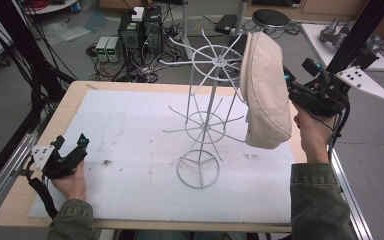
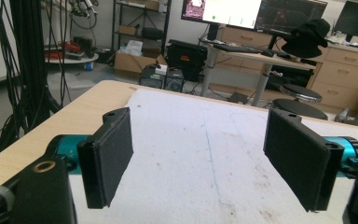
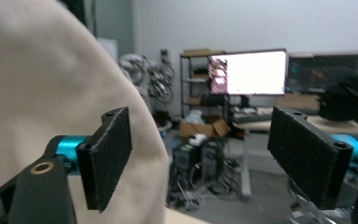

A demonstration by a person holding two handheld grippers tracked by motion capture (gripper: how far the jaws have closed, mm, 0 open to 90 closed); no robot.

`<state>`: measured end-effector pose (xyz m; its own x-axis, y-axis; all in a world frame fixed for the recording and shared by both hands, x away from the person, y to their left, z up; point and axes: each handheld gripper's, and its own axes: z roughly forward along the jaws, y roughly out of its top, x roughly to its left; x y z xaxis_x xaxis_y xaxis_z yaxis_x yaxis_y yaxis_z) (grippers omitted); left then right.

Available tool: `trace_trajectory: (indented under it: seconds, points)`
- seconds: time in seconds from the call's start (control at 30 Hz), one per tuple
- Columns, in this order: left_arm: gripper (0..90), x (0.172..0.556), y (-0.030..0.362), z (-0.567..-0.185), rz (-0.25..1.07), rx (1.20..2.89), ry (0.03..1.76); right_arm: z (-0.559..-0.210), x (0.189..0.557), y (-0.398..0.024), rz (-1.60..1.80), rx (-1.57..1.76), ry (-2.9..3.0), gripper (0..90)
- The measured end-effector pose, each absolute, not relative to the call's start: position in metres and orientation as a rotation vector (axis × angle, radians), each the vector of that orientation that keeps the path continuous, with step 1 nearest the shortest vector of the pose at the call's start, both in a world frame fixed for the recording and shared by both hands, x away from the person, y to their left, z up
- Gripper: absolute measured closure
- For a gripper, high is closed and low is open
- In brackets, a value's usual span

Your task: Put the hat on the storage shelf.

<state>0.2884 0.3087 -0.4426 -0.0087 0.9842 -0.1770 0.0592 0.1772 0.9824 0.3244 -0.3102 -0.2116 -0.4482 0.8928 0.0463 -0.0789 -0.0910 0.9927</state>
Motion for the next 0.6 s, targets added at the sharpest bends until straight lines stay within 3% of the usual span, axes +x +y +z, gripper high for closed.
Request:
trace_trajectory:
  seconds: [0.6]
  points:
    - [24.0,0.288,0.309,-0.443,1.05,1.117,1.335,-0.254,0.312,-0.322,1.465,1.167,1.341,12.4]
